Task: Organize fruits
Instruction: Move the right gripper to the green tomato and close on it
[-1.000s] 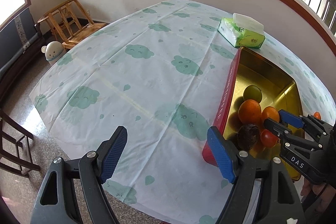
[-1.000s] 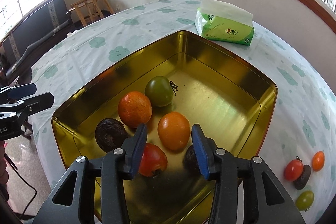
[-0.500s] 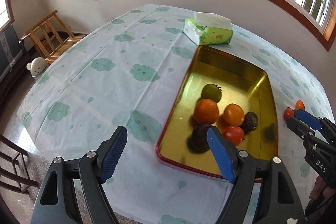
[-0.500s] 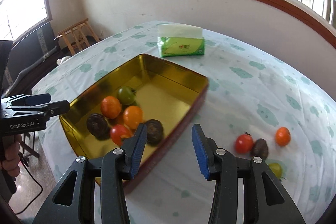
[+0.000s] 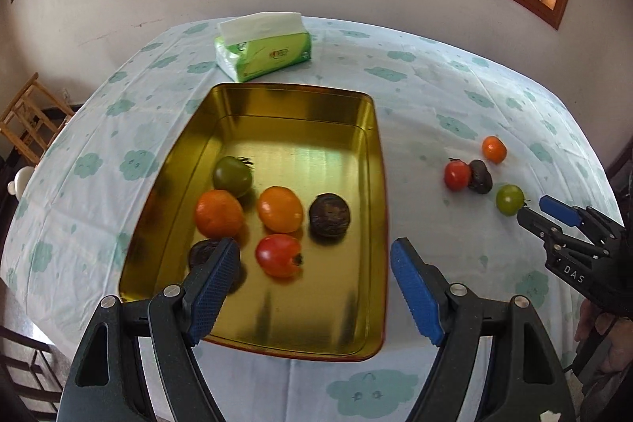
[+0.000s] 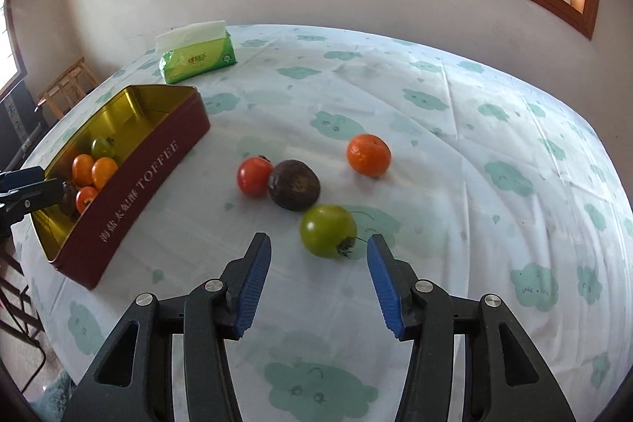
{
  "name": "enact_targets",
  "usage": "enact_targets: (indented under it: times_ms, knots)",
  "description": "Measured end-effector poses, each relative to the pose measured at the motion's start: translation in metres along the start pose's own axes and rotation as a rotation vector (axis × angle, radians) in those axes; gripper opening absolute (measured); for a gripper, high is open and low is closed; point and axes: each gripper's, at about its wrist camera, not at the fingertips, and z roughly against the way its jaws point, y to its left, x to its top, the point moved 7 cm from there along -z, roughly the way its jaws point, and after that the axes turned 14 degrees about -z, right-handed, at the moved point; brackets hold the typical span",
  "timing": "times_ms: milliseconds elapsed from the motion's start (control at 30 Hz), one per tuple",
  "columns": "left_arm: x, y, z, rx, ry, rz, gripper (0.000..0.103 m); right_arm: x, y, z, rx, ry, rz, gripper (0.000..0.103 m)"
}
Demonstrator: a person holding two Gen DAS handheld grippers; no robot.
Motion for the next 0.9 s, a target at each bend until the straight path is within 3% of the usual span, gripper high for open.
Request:
enact_targets:
  times_ms: [333, 633, 767, 900]
  knots:
    - [0.023, -0.059, -0.022, -0.048, 0.010, -0.121, 0.076, 0.001, -0.010, -0.030, 0.027, 0.027, -0.009, 0.052]
    - [0.038, -0.083, -0.038, -0.039, 0.002, -0.165, 0.076, 0.003, -0.002, -0.042, 0.042, 0.017, 0.011, 0.051]
    - [0.042, -0.092, -0.038, -0.040, -0.009, -0.180, 0.076, 0.004, -0.002, -0.042, 0.049, 0.011, 0.010, 0.040]
    - [0.045, -0.101, -0.040, -0.040, -0.012, -0.203, 0.076, 0.003, -0.001, -0.041, 0.047, 0.007, 0.011, 0.038]
